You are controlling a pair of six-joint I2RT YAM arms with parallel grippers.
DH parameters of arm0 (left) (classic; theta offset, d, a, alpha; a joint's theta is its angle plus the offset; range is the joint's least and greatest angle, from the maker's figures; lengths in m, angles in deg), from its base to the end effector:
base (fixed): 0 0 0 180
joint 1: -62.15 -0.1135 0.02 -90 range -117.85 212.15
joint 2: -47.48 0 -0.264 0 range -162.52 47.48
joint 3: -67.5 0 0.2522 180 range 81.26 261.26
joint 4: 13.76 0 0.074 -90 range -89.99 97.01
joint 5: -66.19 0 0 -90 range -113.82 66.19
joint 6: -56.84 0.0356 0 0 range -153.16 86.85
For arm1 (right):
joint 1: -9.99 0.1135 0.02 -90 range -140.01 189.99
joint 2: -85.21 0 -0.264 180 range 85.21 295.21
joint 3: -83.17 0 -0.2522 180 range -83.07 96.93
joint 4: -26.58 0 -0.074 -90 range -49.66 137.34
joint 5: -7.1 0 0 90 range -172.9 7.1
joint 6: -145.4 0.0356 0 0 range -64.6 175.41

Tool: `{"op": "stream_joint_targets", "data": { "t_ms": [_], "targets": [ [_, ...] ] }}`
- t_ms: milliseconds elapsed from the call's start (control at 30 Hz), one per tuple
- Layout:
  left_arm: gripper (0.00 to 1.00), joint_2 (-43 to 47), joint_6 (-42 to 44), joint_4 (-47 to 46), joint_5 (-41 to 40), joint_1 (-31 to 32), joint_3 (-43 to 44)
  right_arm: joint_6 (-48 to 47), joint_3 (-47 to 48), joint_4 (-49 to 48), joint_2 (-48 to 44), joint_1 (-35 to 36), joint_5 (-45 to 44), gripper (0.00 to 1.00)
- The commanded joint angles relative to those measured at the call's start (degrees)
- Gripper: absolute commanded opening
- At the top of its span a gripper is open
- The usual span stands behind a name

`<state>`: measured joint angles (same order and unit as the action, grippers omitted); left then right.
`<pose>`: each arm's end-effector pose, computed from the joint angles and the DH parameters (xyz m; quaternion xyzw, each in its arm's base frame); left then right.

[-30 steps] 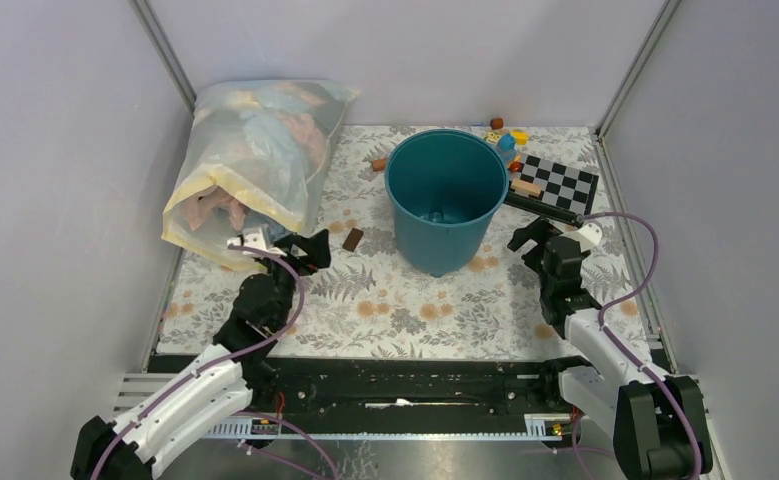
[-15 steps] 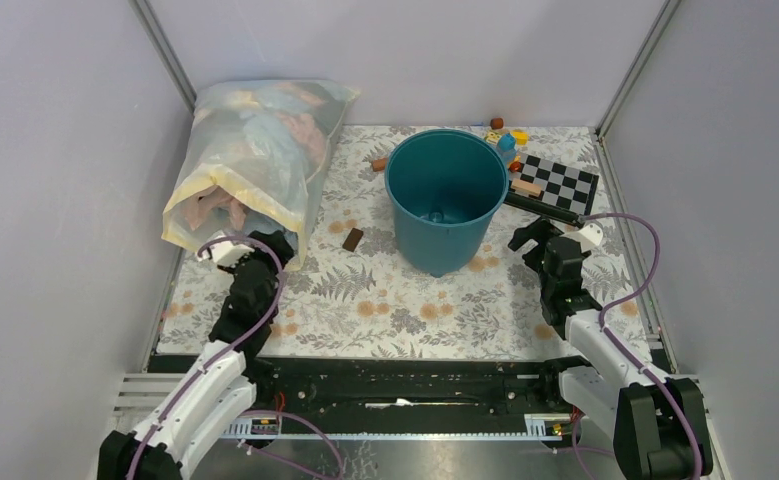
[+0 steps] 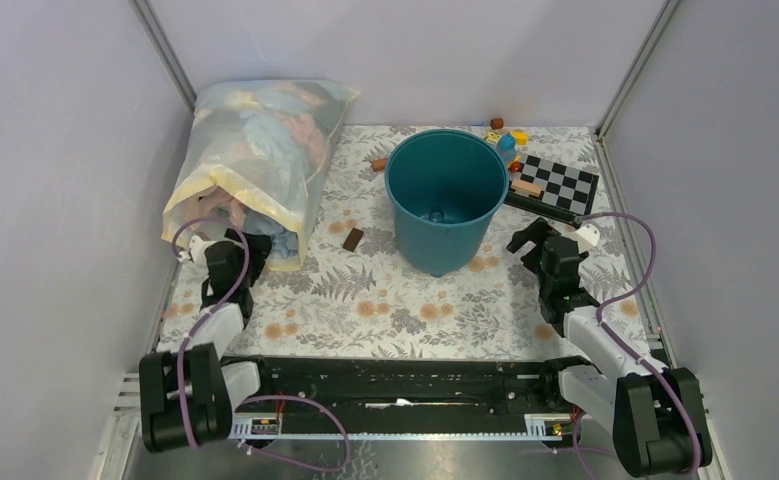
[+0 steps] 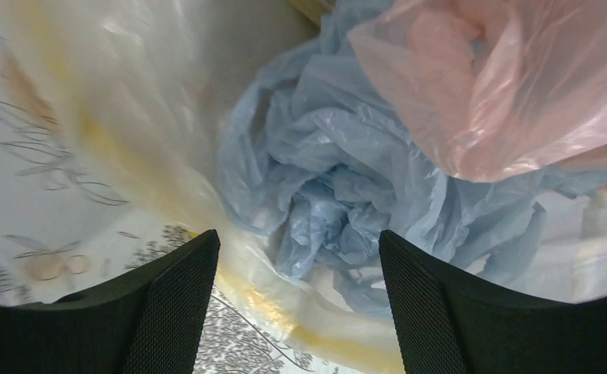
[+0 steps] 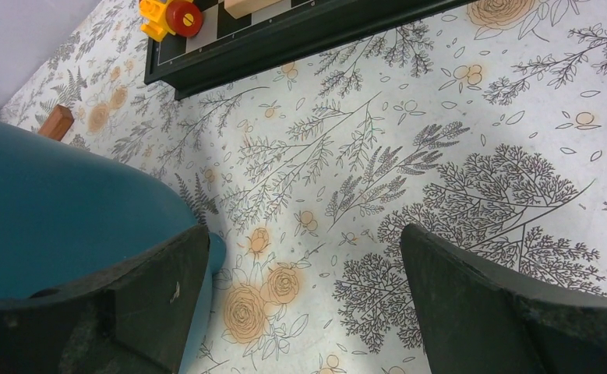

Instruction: Put the trash bags into the trash bin

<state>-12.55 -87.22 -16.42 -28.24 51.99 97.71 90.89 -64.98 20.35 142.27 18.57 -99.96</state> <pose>0.2007 0.0388 0.1668 -0.4703 0.7116 -0.1641 0.4955 0.2060 0.0205 0.1925 0.2711 0.7629 0.1036 0.5778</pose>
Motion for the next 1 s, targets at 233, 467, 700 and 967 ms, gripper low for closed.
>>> {"op": "stream_joint_targets", "data": {
  "t_ms": [233, 467, 700, 967],
  "targets": [
    [0.79, 6.61, -7.61, -10.83, 6.80, -0.75, -3.12, -0.14, 1.07, -2.04, 0.04, 0.30, -0.70, 1.00],
    [0.78, 2.25, -9.78, -14.01, 8.47, -0.80, -0.35, 0.04, 1.56, -2.25, 1.26, 0.26, -0.29, 1.00],
    [0.59, -11.54, -12.73, -23.29, 11.03, -0.74, 1.28, -0.19, 1.70, -1.77, 1.23, 0.24, -0.54, 1.00],
    [0.00, -0.36, -4.39, -10.58, 2.97, -0.57, 3.02, -0.49, 1.58, -2.32, 1.15, 0.30, -0.12, 1.00]
  ]
}}
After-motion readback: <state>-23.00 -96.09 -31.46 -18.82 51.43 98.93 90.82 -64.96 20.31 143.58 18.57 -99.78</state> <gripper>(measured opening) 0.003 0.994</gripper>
